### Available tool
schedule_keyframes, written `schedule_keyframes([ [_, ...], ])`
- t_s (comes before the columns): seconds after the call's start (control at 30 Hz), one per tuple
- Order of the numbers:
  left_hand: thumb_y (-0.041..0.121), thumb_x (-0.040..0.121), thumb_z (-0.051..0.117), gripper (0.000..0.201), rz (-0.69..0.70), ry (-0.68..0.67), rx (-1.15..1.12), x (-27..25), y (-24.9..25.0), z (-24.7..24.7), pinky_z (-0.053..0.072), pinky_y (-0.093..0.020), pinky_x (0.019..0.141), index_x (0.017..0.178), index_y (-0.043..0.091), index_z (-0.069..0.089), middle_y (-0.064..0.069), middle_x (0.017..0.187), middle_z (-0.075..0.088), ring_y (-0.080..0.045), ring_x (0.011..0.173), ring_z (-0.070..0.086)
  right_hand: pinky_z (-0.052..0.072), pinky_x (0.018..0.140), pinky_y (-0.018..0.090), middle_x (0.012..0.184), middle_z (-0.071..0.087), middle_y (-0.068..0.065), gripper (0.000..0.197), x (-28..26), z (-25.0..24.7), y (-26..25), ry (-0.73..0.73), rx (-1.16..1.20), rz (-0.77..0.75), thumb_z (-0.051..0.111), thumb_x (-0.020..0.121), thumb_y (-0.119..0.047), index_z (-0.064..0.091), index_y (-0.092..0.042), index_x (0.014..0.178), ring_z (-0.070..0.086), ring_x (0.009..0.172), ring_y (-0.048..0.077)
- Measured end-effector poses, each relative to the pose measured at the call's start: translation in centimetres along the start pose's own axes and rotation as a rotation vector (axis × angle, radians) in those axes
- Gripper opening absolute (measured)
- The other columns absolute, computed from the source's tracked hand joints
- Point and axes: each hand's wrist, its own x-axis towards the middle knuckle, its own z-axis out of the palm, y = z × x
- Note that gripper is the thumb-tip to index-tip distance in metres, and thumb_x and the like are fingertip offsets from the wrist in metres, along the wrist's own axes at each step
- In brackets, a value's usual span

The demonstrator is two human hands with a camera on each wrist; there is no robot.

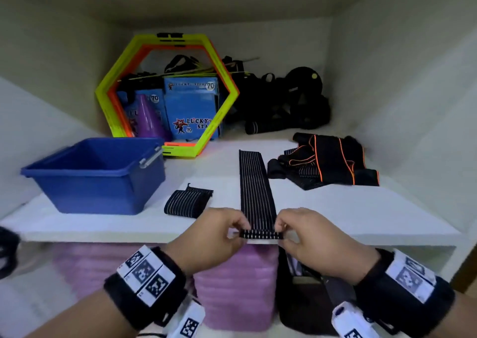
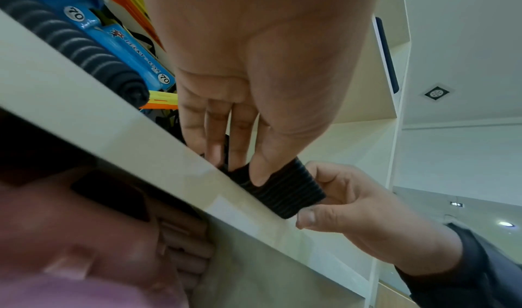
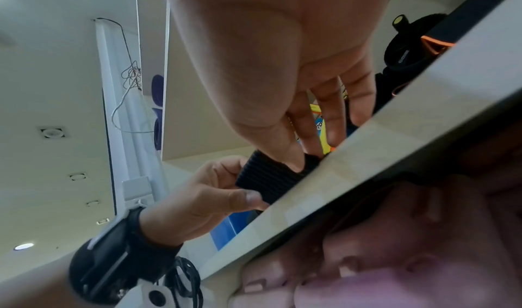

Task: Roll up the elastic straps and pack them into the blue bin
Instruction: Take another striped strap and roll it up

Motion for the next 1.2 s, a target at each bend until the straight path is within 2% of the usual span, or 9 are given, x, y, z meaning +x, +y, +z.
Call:
schedule_keyframes([
  [0.13, 0.022, 0.084, 0.076, 0.016, -0.087, 0.088, -0.114, -1.1, 0.0, 0.9, 0.041, -0.005, 0.071, 0.097, 0.028, 0.071, 0.017, 0.083, 0.069, 0.008, 0.078, 0.062, 0.046, 0.083, 0.023, 0.088, 0.062, -0.02, 0.013, -1.2, 1.4, 0.7, 0.115, 0.084, 0.054, 0.067, 0.087, -0.025, 0.06, -0.03, 0.096, 0.056, 0.093, 0.002],
  [0.3, 0.023, 0.087, 0.075, 0.015, -0.322, 0.226, -0.413, -1.0, 0.7, 1.7, 0.053, -0.026, 0.062, 0.098, 0.024, 0.064, 0.0, 0.075, 0.075, -0.015, 0.062, 0.066, 0.043, 0.068, 0.01, 0.08, 0.07, -0.009, 0.013, -0.7, 2.2, 0.3, 0.272, 0.324, 0.242, 0.07, 0.09, -0.023, 0.059, -0.027, 0.095, 0.062, 0.076, 0.0],
  [0.4, 0.021, 0.085, 0.077, 0.013, -0.421, 0.345, -0.471, -0.6, 1.1, 2.1, 0.047, -0.021, 0.051, 0.092, 0.018, 0.066, -0.009, 0.069, 0.073, -0.012, 0.054, 0.062, 0.047, 0.07, 0.021, 0.073, 0.071, -0.005, 0.018, 0.2, 2.6, 0.0, 0.337, 0.364, 0.322, 0.069, 0.09, -0.026, 0.056, -0.028, 0.102, 0.062, 0.069, 0.001],
  [0.5, 0.02, 0.083, 0.079, 0.009, -0.461, 0.398, -0.497, -0.2, 1.1, 2.6, 0.051, -0.025, 0.055, 0.083, 0.02, 0.07, -0.009, 0.064, 0.072, -0.014, 0.055, 0.065, 0.052, 0.074, 0.03, 0.069, 0.069, -0.003, 0.017, 0.7, 2.9, -0.2, 0.356, 0.336, 0.339, 0.066, 0.092, -0.027, 0.059, -0.033, 0.106, 0.064, 0.07, 0.006],
  [0.63, 0.021, 0.084, 0.078, 0.007, -0.439, 0.385, -0.424, 0.0, 1.2, 2.5, 0.054, -0.027, 0.057, 0.078, 0.022, 0.075, -0.003, 0.063, 0.072, -0.02, 0.057, 0.068, 0.052, 0.081, 0.028, 0.073, 0.069, -0.009, 0.021, 1.2, 3.1, -0.4, 0.321, 0.219, 0.326, 0.063, 0.093, -0.026, 0.07, -0.031, 0.113, 0.065, 0.078, 0.006],
  [0.73, 0.022, 0.083, 0.078, 0.005, -0.387, 0.344, -0.258, 0.3, 1.1, 2.2, 0.048, -0.016, 0.055, 0.078, 0.021, 0.078, 0.004, 0.065, 0.071, -0.004, 0.053, 0.062, 0.052, 0.085, 0.03, 0.084, 0.072, -0.008, 0.023, 1.3, 3.0, -0.2, 0.289, 0.172, 0.307, 0.062, 0.093, -0.026, 0.072, -0.029, 0.113, 0.066, 0.085, 0.009],
  [0.9, 0.024, 0.086, 0.075, 0.009, -0.179, 0.257, -0.04, 0.4, 0.6, 2.0, 0.051, -0.023, 0.083, 0.079, 0.022, 0.079, 0.011, 0.094, 0.072, 0.002, 0.083, 0.062, 0.051, 0.086, 0.035, 0.093, 0.061, -0.004, 0.024, 0.9, 3.4, 0.1, 0.277, 0.055, 0.263, 0.059, 0.091, -0.023, 0.075, -0.023, 0.109, 0.059, 0.091, 0.016],
  [1.07, 0.048, 0.068, 0.086, 0.035, -0.124, 0.246, 0.031, 0.1, -0.4, 2.3, 0.044, -0.019, 0.093, 0.091, 0.023, 0.077, 0.015, 0.104, 0.071, -0.005, 0.099, 0.06, 0.046, 0.094, 0.031, 0.119, 0.059, -0.015, 0.053, 0.3, 3.2, 0.3, 0.183, 0.008, 0.18, 0.06, 0.08, -0.061, 0.07, -0.023, 0.116, 0.051, 0.106, 0.013],
  [1.2, 0.032, 0.067, 0.09, 0.038, -0.122, 0.202, 0.041, -0.2, -0.5, 2.3, 0.036, -0.009, 0.095, 0.1, 0.023, 0.075, 0.02, 0.111, 0.065, -0.005, 0.107, 0.054, 0.045, 0.099, 0.031, 0.124, 0.06, -0.016, 0.045, 0.3, 2.7, 1.0, 0.137, -0.023, 0.157, 0.075, 0.082, -0.038, 0.064, -0.027, 0.125, 0.051, 0.111, 0.013],
])
